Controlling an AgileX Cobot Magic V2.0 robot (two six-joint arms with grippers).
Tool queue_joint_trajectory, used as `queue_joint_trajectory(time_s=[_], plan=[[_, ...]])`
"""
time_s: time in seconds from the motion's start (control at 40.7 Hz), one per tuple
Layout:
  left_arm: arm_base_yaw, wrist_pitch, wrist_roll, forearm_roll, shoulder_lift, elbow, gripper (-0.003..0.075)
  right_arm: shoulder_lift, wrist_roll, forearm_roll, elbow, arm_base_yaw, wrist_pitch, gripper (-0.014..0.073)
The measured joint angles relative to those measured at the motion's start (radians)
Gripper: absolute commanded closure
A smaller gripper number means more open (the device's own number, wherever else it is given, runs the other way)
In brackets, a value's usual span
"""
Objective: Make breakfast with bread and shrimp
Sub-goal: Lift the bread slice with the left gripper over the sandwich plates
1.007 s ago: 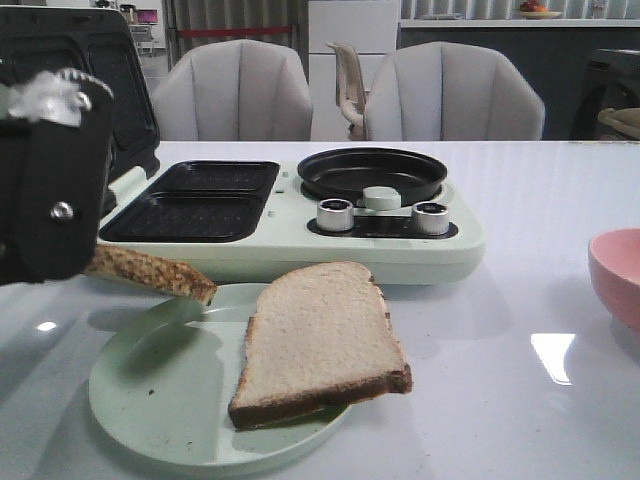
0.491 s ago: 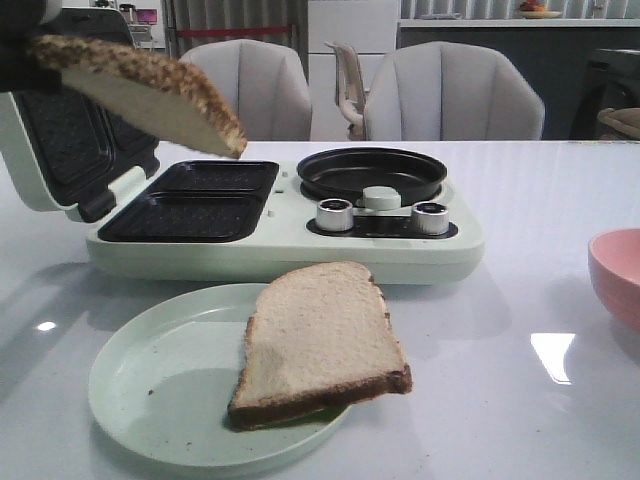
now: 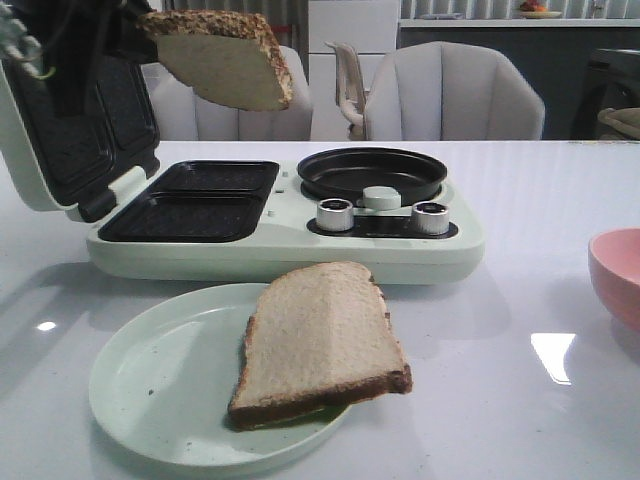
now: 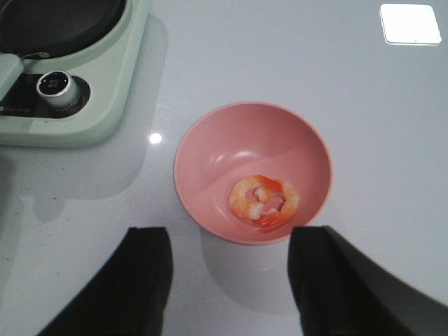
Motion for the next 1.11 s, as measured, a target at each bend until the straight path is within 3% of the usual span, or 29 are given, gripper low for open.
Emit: queue_joint_trajectory(time_s=[0.27, 0.541, 1.106], plan=[[0.093, -0.002, 0.000, 0.002, 0.268, -0.232, 0.0619, 0.000, 0.000, 0.000, 0.000, 0.000, 0.000, 0.0108], [0.121, -0.002, 0.000, 0.004, 0.458, -0.398, 0.0619, 0.000, 0.000, 0.000, 0.000, 0.000, 0.000, 0.0108], [0.159, -0.002, 0.000, 0.005, 0.529, -0.463, 0.0619, 0.000, 0.000, 0.000, 0.000, 0.000, 0.000, 0.0108]])
